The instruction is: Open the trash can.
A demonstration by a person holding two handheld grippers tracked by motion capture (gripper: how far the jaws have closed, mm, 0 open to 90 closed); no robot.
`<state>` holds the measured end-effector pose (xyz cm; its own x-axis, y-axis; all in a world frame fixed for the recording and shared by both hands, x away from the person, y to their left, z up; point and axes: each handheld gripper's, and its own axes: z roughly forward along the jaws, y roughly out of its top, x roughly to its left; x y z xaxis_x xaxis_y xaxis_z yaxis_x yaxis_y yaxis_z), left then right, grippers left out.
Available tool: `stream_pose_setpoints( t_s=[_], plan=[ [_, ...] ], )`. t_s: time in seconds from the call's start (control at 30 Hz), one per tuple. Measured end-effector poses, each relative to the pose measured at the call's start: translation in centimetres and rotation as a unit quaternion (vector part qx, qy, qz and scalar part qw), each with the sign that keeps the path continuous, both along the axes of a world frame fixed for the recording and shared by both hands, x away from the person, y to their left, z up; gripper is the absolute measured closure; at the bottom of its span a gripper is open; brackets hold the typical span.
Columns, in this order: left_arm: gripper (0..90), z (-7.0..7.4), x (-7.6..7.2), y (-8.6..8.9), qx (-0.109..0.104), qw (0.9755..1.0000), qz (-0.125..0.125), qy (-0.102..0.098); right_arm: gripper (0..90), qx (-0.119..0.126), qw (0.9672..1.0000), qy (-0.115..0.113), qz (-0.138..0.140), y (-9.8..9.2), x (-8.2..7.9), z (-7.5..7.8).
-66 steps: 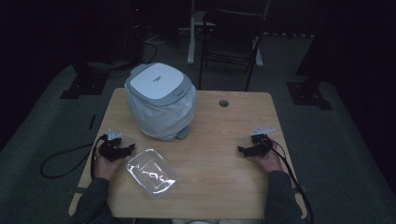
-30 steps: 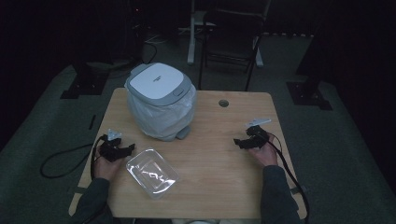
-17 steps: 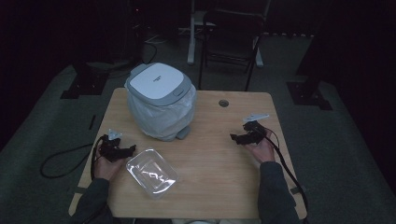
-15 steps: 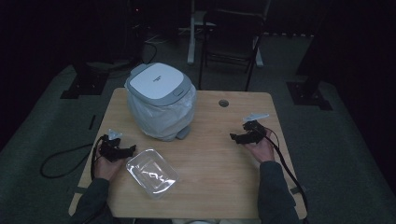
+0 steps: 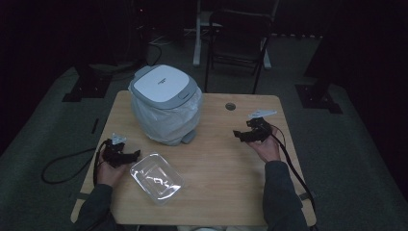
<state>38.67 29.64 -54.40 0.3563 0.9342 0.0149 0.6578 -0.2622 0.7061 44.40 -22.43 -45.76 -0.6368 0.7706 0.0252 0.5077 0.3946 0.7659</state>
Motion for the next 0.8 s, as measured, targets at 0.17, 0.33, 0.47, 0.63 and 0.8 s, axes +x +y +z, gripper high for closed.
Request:
stream_pose_setpoints(
  t_s=[0.17,0.33,0.47,0.63,0.8],
  plan=[
    [15.6,0.0,0.0,0.0,0.000,1.0000,-0.001,0.000,21.2,0.002,1.0000,-0.004,0.005,0.5,0.1,0.6],
    [15.7,0.0,0.0,0.0,0.000,1.0000,-0.001,-0.001,22.4,0.000,0.9999,-0.008,0.011,1.1,0.3,1.0],
    [15.7,0.0,0.0,0.0,-0.001,1.0000,0.000,-0.001,25.9,0.004,0.9998,-0.015,0.014,1.6,0.3,1.5],
    [15.6,0.0,-0.1,-0.1,-0.001,1.0000,0.001,-0.001,33.0,0.014,0.9994,-0.019,0.026,2.0,0.4,2.3],
    [15.6,0.0,-0.1,-0.1,0.000,1.0000,0.003,-0.001,41.4,0.022,0.9986,-0.020,0.043,2.6,0.3,2.9]
  ],
)
